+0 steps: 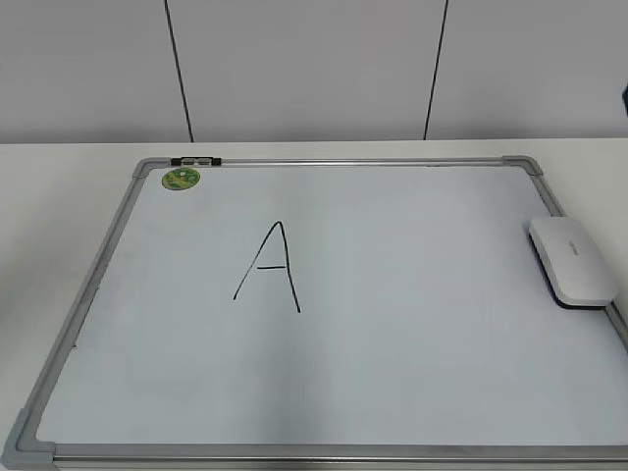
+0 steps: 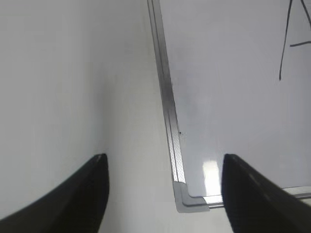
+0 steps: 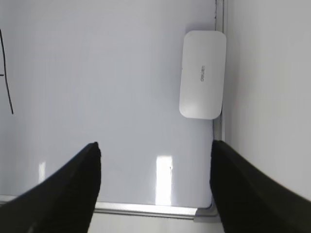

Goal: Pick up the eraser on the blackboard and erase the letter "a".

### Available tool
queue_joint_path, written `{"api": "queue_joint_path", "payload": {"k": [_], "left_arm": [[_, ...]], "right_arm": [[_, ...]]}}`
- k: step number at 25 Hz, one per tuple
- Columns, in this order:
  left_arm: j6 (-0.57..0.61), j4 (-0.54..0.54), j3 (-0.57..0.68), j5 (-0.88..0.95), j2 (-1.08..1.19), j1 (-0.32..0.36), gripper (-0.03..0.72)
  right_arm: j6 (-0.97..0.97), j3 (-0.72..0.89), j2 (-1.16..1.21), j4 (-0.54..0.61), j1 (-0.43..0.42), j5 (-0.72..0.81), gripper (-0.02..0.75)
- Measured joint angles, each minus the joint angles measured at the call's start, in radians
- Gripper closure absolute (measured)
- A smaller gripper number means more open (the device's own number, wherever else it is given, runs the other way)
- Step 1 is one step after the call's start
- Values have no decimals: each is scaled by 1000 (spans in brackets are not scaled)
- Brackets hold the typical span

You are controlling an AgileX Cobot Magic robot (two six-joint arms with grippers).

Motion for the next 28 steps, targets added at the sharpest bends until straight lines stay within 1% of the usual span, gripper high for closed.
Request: {"api": "queue_joint_path", "payload": {"k": [3, 7, 11, 15, 18, 23, 28], "left_arm": [[-29, 6, 116, -34, -155, -2, 162], [-39, 11, 244, -48, -363, -2, 162], [-42, 25, 347, -48, -560, -2, 162], [-43, 41, 431, -20, -742, -2, 165], [-43, 55, 489, -1, -859, -2, 171], [-45, 61, 591, 13, -1019, -2, 174], [-45, 61, 656, 16, -1126, -2, 190]], "right_arm": [[0, 110, -147, -11, 2, -7, 218], [0, 302, -348, -25, 4, -61, 219], [0, 483, -534, -27, 6, -113, 218], [0, 642, -712, -20, 6, -131, 219], [2, 719, -838, -4, 6, -131, 219], [2, 798, -1022, 3, 6, -127, 219], [-4, 863, -1143, 3, 6, -97, 219]]}}
